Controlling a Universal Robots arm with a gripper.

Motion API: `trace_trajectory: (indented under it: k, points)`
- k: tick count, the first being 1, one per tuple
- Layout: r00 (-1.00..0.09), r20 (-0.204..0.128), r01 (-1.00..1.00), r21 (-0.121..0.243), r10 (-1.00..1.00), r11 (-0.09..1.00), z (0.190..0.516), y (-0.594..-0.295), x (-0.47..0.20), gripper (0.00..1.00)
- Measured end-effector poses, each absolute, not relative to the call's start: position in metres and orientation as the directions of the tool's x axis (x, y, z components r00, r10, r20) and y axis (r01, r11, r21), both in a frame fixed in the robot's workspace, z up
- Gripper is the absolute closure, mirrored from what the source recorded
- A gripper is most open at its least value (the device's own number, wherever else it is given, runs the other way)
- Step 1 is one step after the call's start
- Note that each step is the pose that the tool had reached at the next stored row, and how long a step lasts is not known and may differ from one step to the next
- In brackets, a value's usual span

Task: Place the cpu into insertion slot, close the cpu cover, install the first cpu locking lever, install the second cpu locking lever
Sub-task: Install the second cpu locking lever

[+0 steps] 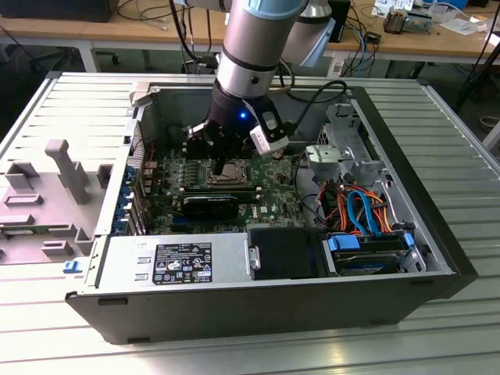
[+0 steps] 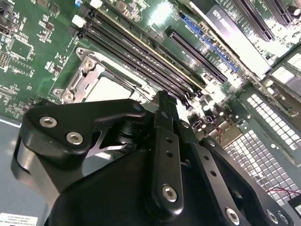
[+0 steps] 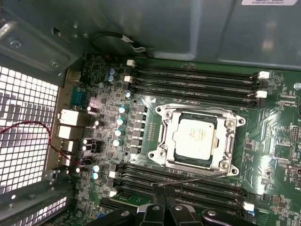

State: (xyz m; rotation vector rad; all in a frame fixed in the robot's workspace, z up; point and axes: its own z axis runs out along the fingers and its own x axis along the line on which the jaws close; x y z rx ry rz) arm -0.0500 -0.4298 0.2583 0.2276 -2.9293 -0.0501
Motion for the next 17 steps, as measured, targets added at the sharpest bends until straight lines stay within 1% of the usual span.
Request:
trace_trajectory:
  k: [1,2,6,7,8,12,14,17]
  points:
    - [-0.971,0.183,-0.150,0.045,-0.156,0.988,0.2583,-0.4298,-0.0501,0.89]
    - [-0.977,0.148,-0.152,0.036,-0.155,0.988,0.2582,-0.4298,-0.0500,0.89]
    - [-0.985,0.080,-0.154,0.018,-0.155,0.988,0.2581,-0.4298,-0.0500,0.89]
    - [-0.987,0.047,-0.154,0.011,-0.154,0.988,0.2581,-0.4298,-0.0500,0.89]
    - [-0.988,0.031,-0.154,0.008,-0.154,0.988,0.2580,-0.4298,-0.0500,0.89]
    - [-0.989,0.031,-0.144,0.005,-0.144,0.990,0.2579,-0.4298,-0.0500,0.89]
    - [-0.992,0.033,-0.121,-0.010,-0.120,0.993,0.2573,-0.4298,-0.0500,0.89]
    - [-0.995,0.034,-0.091,-0.024,-0.090,0.996,0.2568,-0.4298,-0.0499,0.89]
